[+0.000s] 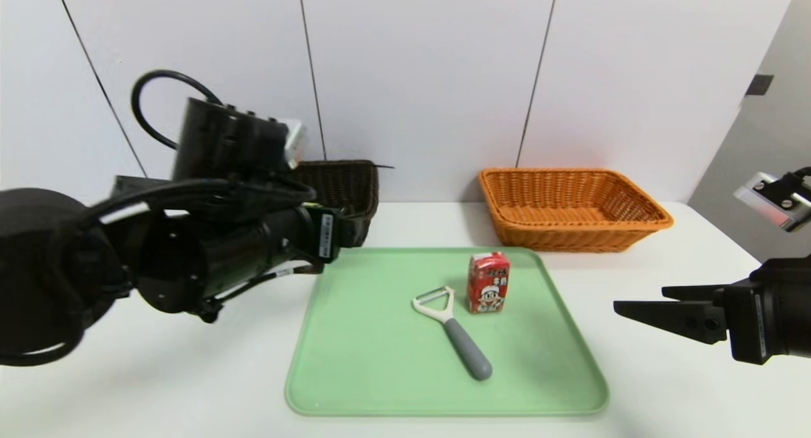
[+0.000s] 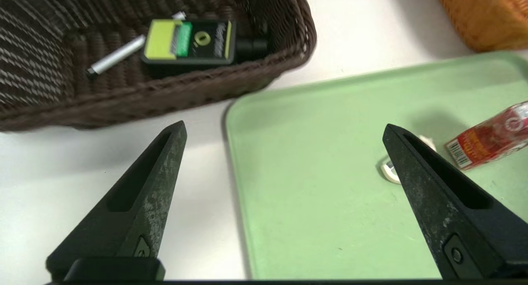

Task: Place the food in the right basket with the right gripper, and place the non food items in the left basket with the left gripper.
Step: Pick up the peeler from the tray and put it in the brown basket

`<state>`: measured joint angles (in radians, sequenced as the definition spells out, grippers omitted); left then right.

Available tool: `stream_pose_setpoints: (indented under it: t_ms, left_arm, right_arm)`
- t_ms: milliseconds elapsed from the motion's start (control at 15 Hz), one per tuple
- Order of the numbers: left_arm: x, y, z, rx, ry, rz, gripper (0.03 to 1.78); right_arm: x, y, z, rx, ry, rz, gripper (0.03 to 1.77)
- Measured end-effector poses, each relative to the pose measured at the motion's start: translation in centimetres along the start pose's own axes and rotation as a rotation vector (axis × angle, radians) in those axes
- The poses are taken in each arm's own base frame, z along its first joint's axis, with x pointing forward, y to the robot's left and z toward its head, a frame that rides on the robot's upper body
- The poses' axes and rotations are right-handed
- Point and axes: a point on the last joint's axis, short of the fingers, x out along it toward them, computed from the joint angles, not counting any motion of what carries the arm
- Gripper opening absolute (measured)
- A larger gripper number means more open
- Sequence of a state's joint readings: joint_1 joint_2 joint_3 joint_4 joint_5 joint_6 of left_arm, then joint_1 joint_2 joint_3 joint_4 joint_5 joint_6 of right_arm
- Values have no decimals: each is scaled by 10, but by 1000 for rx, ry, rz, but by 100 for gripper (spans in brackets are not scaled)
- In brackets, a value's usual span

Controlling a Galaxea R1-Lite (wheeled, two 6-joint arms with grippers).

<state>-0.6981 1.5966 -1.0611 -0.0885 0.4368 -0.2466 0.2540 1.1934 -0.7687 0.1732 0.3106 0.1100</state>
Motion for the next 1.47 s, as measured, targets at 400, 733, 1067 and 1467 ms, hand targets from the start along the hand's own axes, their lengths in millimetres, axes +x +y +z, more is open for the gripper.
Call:
stream_pose_setpoints:
  t_ms: [400,733,1067,1467]
  left_arm:
    - [28,-77,-39,-7,36,82,169]
    - [31,-108,-63,38,64,64,169]
    - [28,-132,-74,64,55,65,169]
    - [18,-153,-91,111,69,16,169]
  right_arm:
    - [1,-1,-3,5,12,-3,170]
    - [3,-2,-5,8,23,-5,170]
    - [5,-3,-6,11,31,-7,170]
    - [5,-3,-9,15,40,-8,170]
